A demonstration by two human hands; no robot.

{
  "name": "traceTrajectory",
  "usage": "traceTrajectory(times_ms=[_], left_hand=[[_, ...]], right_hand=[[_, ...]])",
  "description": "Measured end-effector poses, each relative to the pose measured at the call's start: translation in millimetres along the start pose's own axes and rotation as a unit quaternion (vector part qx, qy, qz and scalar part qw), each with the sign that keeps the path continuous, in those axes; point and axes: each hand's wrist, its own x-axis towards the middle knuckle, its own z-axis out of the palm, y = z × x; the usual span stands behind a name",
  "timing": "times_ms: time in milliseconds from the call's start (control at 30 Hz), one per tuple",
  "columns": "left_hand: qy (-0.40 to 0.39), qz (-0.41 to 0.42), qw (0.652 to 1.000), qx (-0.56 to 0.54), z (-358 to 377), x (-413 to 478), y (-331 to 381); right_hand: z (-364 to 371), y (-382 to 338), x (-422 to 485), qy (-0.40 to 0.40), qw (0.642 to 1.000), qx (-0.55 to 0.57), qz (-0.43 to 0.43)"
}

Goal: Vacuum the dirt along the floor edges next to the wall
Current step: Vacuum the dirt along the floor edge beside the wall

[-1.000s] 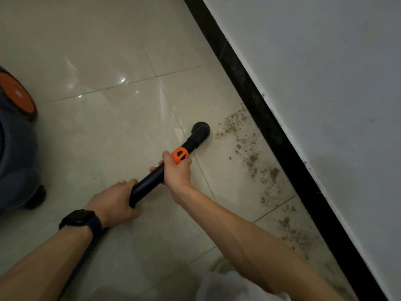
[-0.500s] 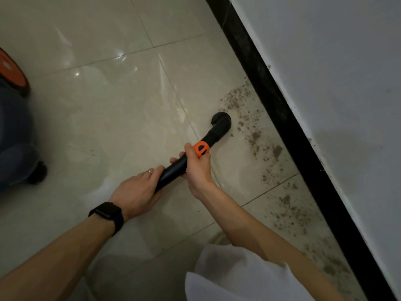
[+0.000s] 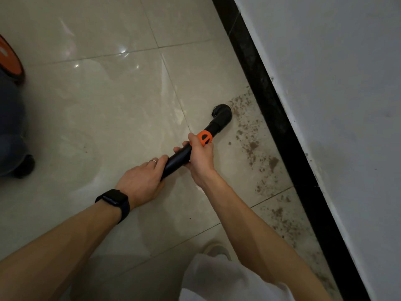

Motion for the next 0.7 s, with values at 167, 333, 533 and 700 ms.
traceTrajectory(times_ms=[167,333,533,700], left_hand=[[0.003,0.001,1.0,0.026,-6,12,1],[-0.005,0.0,0.999,0.036,-10,23,3],[0.001,0.011,0.999,0.04,-12,35,9],[0.002,0.02,0.999,0.046,-12,48,14]], right_hand=[[1,-6,8,0.006,1.0,0.011,-0.006],[0,-9,15,0.018,1.0,0.015,-0.013],[-4,-16,25,0.035,0.999,0.012,-0.018],[-10,-23,34,0.038,0.999,0.013,-0.026]])
